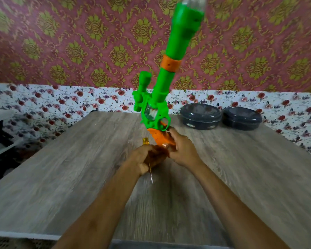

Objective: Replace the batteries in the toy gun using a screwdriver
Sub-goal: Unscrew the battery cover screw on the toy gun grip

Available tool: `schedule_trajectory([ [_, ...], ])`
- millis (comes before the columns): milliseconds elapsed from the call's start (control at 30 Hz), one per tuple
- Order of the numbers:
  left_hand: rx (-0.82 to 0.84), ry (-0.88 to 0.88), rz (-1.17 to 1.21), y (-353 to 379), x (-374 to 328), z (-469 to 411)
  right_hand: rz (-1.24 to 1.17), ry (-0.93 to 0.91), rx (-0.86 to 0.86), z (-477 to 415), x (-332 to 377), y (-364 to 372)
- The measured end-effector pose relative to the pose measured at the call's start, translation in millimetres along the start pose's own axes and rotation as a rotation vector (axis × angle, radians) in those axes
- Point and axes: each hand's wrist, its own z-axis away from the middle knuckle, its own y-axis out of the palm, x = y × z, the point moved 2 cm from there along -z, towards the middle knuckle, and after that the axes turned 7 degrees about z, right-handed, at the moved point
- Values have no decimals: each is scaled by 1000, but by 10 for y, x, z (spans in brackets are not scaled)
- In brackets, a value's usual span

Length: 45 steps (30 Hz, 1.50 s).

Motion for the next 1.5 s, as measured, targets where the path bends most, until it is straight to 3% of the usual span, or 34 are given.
schedule_trajectory([
  [133, 33, -5, 40, -21, 0, -16, 267, -116, 12, 47, 171, 23],
  [300, 18, 12, 151, -40, -4, -22, 339, -282, -64, 85, 275, 13],
  [500, 21, 18, 215, -57, 13, -7, 416, -359, -97, 98, 351, -8],
  [667, 30, 11, 198, -59, 15, 27, 380, -324, -58, 133, 339, -34],
  [900, 73, 12, 100, -21, 12, 98, 309, -139, -33, 158, 272, -125],
  [1033, 3, 139, -1, -29, -47, 164, 89, 11, -70, 225, 113, -155],
  [1233, -122, 490, -174, -48, -120, 255, -626, 201, -96, 322, -116, -53],
  [1367, 5, 741, -294, -56, -86, 378, -1005, 430, -34, 365, -198, 40],
  [1433, 59, 889, -413, -48, -45, 476, -1087, 497, -27, 362, -223, 64],
  [1500, 5, 1062, -592, -73, 12, 564, -1109, 523, -37, 361, -251, 83],
])
